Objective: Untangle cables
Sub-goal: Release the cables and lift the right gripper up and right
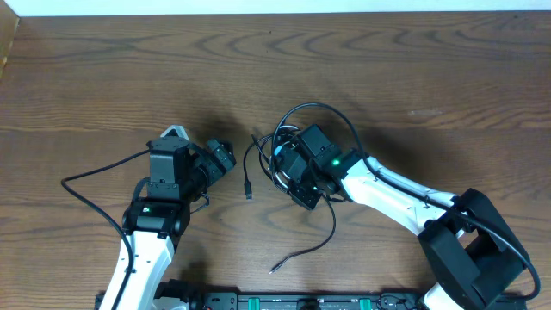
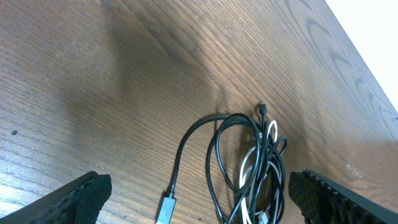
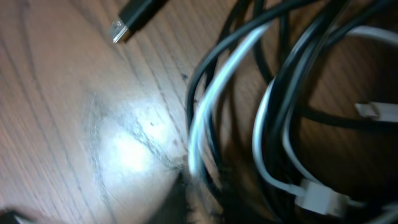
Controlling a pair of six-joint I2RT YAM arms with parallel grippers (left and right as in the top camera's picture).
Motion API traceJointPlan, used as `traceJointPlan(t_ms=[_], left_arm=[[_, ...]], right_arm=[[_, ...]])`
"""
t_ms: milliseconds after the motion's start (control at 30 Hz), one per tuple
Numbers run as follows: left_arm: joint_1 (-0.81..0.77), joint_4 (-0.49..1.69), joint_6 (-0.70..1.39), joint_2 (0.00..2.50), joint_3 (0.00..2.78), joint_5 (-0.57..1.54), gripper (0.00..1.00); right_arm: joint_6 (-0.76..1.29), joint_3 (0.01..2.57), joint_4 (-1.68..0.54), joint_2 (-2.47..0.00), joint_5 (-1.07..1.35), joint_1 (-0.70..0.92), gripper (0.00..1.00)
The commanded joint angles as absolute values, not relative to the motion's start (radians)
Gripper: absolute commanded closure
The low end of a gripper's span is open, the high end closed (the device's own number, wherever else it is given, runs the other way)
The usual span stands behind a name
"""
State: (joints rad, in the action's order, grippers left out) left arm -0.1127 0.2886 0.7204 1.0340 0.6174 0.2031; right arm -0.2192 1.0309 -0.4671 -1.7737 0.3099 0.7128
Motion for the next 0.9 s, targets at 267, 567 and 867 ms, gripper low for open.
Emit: traceJointPlan(t_ms=[267,567,867], left_arm=[[-0.110,0.291,0.707,1.032,0.625,0.190,0.02],[-0.110,0.291,0.707,1.032,0.625,0.190,0.02],[-0.110,0.291,0.707,1.032,0.625,0.189,0.02]], right_arm=[[-0.226,1.262,-0.660,-1.616,0.380,0.669,0.99],[-0.226,1.406,-0.667,-1.319,0.372,0.605,0.99],[-0.184,1.391,-0.810,-1.322,0.278,0.595,0.99]])
